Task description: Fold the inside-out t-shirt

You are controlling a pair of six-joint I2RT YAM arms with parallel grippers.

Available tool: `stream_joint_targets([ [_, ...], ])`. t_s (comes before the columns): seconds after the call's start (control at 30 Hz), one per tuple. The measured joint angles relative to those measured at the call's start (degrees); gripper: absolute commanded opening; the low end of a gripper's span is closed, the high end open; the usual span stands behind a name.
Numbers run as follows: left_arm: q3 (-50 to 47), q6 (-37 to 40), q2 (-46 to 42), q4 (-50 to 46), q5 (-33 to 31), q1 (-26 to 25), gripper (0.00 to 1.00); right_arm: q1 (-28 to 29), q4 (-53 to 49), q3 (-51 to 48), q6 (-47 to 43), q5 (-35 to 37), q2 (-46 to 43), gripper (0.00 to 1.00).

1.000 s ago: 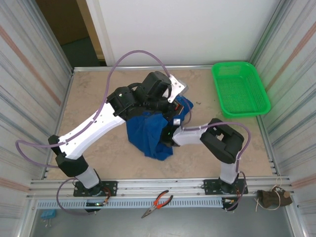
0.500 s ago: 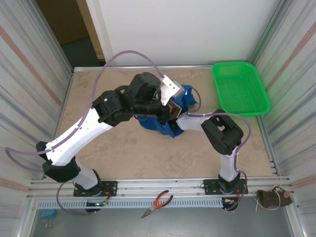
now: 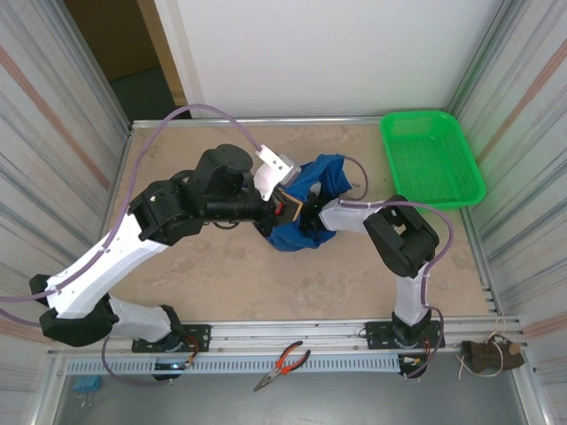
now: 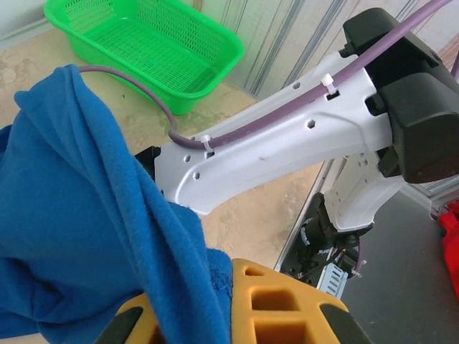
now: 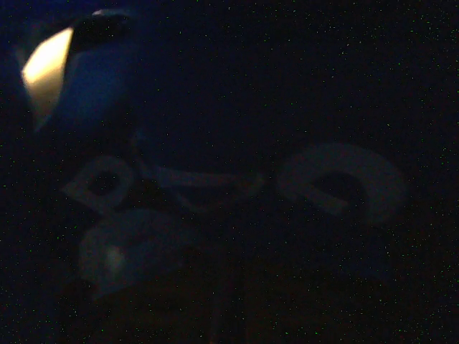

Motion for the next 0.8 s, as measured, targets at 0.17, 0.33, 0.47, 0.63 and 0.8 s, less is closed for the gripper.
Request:
stream_joint_targets([
  [0.17,1.9,-0.2,5.6,1.7,3.1,0.0,0.0,2.3,-0.1,0.7,0.3,0.0,0.5,0.41],
  [0.33,8.0,-0.3,12.5,2.4,5.9,-0.4,0.0,2.7,-0.9,4.3,1.3,-0.5,3.6,0.49],
  [0.47,14.5,-0.8,16.2,2.7,7.4,-1.5,0.0,1.4,-2.5,6.9,2.0,-1.1,5.4,0.56],
  [0.63,22.1,-2.0,19.4,3.6,9.4,-4.1,0.0,-1.1,-4.7,9.3,3.0,-1.5,6.5,0.64],
  [0.8,23.8,-3.1,21.3,4.9,11.0,-6.2,0.0,-2.5,-7.2,12.9,3.0,-2.0,8.4,0.7],
])
